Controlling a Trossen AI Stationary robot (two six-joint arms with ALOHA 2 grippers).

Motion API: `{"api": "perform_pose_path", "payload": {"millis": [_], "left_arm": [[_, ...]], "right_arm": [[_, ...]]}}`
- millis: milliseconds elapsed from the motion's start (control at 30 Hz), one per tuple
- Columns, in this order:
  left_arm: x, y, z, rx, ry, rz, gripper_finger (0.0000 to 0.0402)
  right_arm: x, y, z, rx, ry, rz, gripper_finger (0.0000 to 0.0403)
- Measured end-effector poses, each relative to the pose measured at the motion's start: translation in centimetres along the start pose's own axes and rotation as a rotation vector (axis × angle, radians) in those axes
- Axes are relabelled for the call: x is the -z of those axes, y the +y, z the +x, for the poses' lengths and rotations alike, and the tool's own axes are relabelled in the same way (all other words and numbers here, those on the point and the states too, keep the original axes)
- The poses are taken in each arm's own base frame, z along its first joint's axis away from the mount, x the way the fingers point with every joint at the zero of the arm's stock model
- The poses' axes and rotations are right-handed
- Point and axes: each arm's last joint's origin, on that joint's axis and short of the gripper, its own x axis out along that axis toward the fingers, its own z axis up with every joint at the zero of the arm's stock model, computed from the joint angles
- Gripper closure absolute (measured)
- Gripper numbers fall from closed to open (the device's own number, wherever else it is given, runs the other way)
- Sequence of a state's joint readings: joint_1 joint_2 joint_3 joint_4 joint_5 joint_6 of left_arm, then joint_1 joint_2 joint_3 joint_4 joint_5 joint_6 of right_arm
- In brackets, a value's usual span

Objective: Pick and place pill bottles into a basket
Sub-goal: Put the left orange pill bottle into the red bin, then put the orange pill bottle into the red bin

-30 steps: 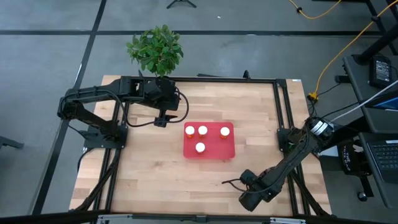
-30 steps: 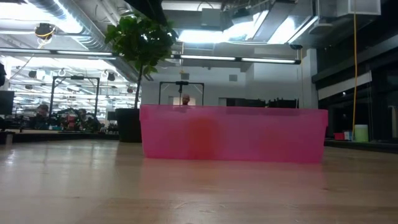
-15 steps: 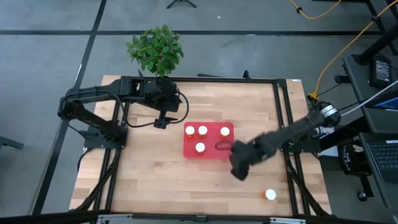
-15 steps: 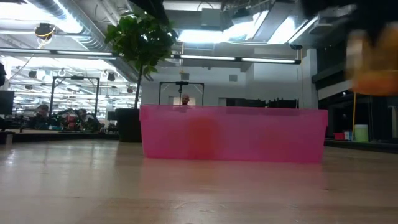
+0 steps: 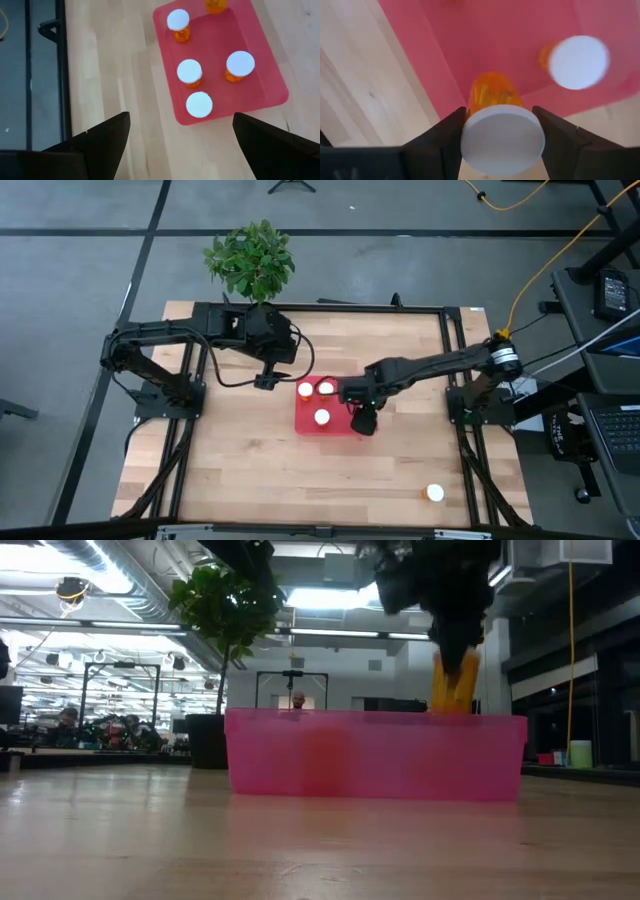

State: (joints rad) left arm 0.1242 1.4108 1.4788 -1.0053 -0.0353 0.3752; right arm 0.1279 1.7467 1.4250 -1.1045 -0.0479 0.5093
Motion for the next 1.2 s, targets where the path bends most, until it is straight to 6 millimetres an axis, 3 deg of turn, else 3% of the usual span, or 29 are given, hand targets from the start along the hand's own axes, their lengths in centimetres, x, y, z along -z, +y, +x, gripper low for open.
{"api": "perform_pose_path", "payload": {"millis": [333,533,867,1033,1200], "left_arm": [[0.3,0.8,0.0,-0.068,0.030,0.009,0.0055],[0.3,0.7,0.0,-0.066,0.031,0.012,0.0055],[0.4,0.7,0.0,-0.062,0.035,0.013,0.0055],[0.4,0.7,0.0,-0.048,0.030,0.013,0.0055],[0.5,0.6,0.0,-0.044,0.041,0.013,0.0055]], "right_arm": [[-1.6,0.7,4.6,-0.001,0.066,-0.085,0.0195],[-1.7,0.8,5.2,0.003,0.078,-0.079,0.0188],[-1.7,0.7,5.0,0.004,0.077,-0.023,0.0059],[-1.2,0.4,2.7,0.030,0.003,0.026,0.0042],[1.0,-0.1,-4.4,0.129,-0.290,0.130,0.0060]]}}
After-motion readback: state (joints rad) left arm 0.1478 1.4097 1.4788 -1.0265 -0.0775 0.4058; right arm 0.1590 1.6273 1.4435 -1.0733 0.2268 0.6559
